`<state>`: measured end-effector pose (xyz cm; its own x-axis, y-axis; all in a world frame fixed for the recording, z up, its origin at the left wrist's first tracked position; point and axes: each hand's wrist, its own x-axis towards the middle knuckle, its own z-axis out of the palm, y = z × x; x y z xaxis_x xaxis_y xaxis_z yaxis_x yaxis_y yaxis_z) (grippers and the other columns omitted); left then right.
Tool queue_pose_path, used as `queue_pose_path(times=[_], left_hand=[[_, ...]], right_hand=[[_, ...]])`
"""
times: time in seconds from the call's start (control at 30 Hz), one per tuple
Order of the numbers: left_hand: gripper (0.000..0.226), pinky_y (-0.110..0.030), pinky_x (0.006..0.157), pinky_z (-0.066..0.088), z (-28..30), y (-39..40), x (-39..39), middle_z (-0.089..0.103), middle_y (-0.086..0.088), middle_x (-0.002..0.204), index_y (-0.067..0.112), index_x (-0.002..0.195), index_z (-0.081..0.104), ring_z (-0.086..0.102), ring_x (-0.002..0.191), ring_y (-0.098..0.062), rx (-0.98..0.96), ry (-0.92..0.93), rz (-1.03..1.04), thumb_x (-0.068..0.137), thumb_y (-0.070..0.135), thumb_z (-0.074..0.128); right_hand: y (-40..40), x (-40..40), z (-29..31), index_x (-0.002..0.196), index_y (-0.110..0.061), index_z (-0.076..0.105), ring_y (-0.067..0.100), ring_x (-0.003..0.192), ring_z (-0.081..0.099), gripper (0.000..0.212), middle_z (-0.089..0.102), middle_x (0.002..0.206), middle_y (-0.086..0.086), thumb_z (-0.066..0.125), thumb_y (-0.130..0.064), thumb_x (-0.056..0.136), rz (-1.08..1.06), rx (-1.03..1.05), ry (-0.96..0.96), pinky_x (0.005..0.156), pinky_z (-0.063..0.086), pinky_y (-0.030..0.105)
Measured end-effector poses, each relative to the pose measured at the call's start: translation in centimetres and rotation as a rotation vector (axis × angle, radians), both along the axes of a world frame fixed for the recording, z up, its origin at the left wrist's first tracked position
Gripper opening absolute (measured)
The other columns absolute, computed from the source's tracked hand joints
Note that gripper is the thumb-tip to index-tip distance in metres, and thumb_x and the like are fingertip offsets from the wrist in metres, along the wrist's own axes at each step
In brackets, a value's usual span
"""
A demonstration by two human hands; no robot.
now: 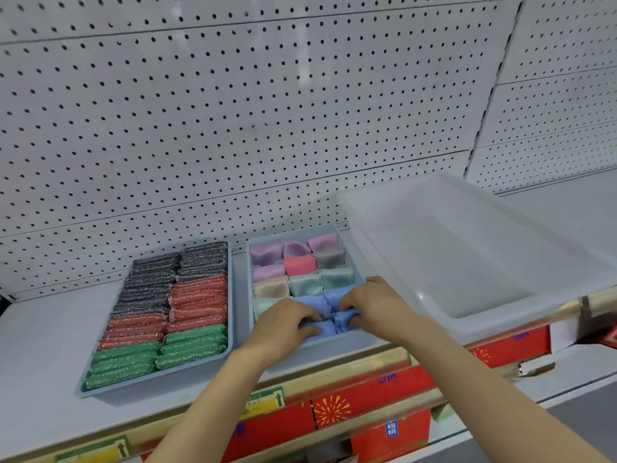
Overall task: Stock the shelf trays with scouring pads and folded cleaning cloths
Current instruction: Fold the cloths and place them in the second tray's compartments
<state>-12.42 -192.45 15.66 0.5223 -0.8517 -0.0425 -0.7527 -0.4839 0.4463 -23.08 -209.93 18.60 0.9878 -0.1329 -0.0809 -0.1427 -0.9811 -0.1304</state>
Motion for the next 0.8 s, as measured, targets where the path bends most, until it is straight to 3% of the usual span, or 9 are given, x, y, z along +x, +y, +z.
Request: queue_pose_path(times=[0.07, 0.17, 0.3, 0.37, 0.47, 0.53, 0.67, 0.73, 0.8], left_hand=[[0.014, -0.039, 0.074, 0.05, -0.2, 0.1, -0.2, 0.067, 0.008, 0.088, 0.025, 0.097, 0.068, 0.057, 0.081, -0.014, -0.045, -0.009, 0.047, 0.095, 0.034, 0.058], [0.014, -0.041, 0.078, 0.051, -0.5, 0.2, -0.2, 0.069, 0.011, 0.093, 0.028, 0.101, 0.069, 0.06, 0.085, -0.01, -0.061, 0.03, 0.049, 0.095, 0.036, 0.059], [0.038, -0.034, 0.081, 0.054, -0.7, 0.5, 0.0, 0.068, 0.022, 0.098, 0.04, 0.105, 0.066, 0.061, 0.089, 0.001, -0.098, 0.13, 0.058, 0.076, 0.064, 0.061], [0.034, -0.037, 0.079, 0.054, -0.9, 0.4, 0.2, 0.068, 0.021, 0.094, 0.04, 0.105, 0.067, 0.062, 0.086, 0.0, -0.091, 0.123, 0.051, 0.077, 0.058, 0.063], [0.019, -0.042, 0.075, 0.052, -1.0, 0.3, 0.1, 0.069, 0.017, 0.09, 0.039, 0.105, 0.067, 0.06, 0.082, -0.005, -0.094, 0.06, 0.054, 0.087, 0.044, 0.061], [0.019, -0.038, 0.077, 0.051, -1.0, 0.4, -0.2, 0.068, 0.018, 0.095, 0.038, 0.106, 0.067, 0.059, 0.09, -0.006, -0.116, -0.036, 0.076, 0.091, 0.045, 0.056], [0.03, -0.025, 0.09, 0.045, -1.2, 2.4, -1.1, 0.066, 0.016, 0.115, 0.032, 0.118, 0.066, 0.058, 0.109, -0.01, -0.297, -0.299, 0.196, 0.097, 0.043, 0.047], [0.041, -0.023, 0.104, 0.034, -1.3, 4.1, -1.2, 0.057, 0.015, 0.136, 0.031, 0.132, 0.058, 0.051, 0.127, -0.009, -0.339, -0.388, 0.275, 0.1, 0.044, 0.037], [0.05, -0.026, 0.117, 0.012, -1.6, 6.3, -0.6, 0.034, 0.012, 0.153, 0.03, 0.148, 0.038, 0.027, 0.144, -0.009, -0.24, -0.483, 0.372, 0.102, 0.048, 0.027]], right_hand=[[0.0, 0.2, -0.2, 0.078, -0.029, 0.057, 0.024, 0.073, 0.042, 0.013, 0.048, 0.064, 0.0, 0.06, -0.019, 0.084, -0.006, -0.049, 0.008, 0.107, 0.021, 0.025], [0.0, 0.9, -0.1, 0.086, -0.024, 0.065, 0.019, 0.077, 0.044, 0.006, 0.055, 0.068, -0.001, 0.059, -0.022, 0.085, -0.013, -0.108, 0.069, 0.111, 0.015, 0.027], [-0.8, 0.8, -1.0, 0.096, -0.027, 0.069, 0.022, 0.095, 0.053, 0.016, 0.061, 0.082, -0.004, 0.067, -0.031, 0.08, -0.042, 0.09, 0.043, 0.109, 0.027, 0.03], [-1.2, 0.4, -1.4, 0.099, -0.029, 0.07, 0.023, 0.101, 0.05, 0.021, 0.067, 0.094, -0.003, 0.07, -0.033, 0.078, -0.085, 0.24, -0.001, 0.105, 0.034, 0.032], [-0.9, -0.1, -1.6, 0.094, -0.024, 0.07, 0.022, 0.097, 0.052, 0.015, 0.07, 0.09, 0.0, 0.068, -0.028, 0.08, -0.096, 0.279, -0.067, 0.111, 0.02, 0.029], [-0.6, -0.7, -1.9, 0.093, -0.021, 0.069, 0.021, 0.089, 0.055, 0.014, 0.07, 0.088, 0.001, 0.064, -0.023, 0.08, -0.084, 0.266, -0.124, 0.112, 0.019, 0.03], [1.2, -2.3, -3.8, 0.105, -0.018, 0.07, 0.026, 0.1, 0.064, 0.03, 0.07, 0.108, -0.001, 0.057, -0.031, 0.081, -0.101, 0.089, -0.479, 0.092, 0.049, 0.033], [3.1, -3.0, -5.1, 0.122, -0.016, 0.065, 0.02, 0.117, 0.059, 0.047, 0.064, 0.126, 0.0, 0.048, -0.044, 0.088, -0.052, 0.029, -0.585, 0.102, 0.043, 0.033], [4.4, -3.1, -6.3, 0.135, -0.015, 0.054, 0.017, 0.131, 0.047, 0.055, 0.052, 0.141, 0.001, 0.039, -0.049, 0.095, 0.017, -0.032, -0.579, 0.109, 0.032, 0.035]])
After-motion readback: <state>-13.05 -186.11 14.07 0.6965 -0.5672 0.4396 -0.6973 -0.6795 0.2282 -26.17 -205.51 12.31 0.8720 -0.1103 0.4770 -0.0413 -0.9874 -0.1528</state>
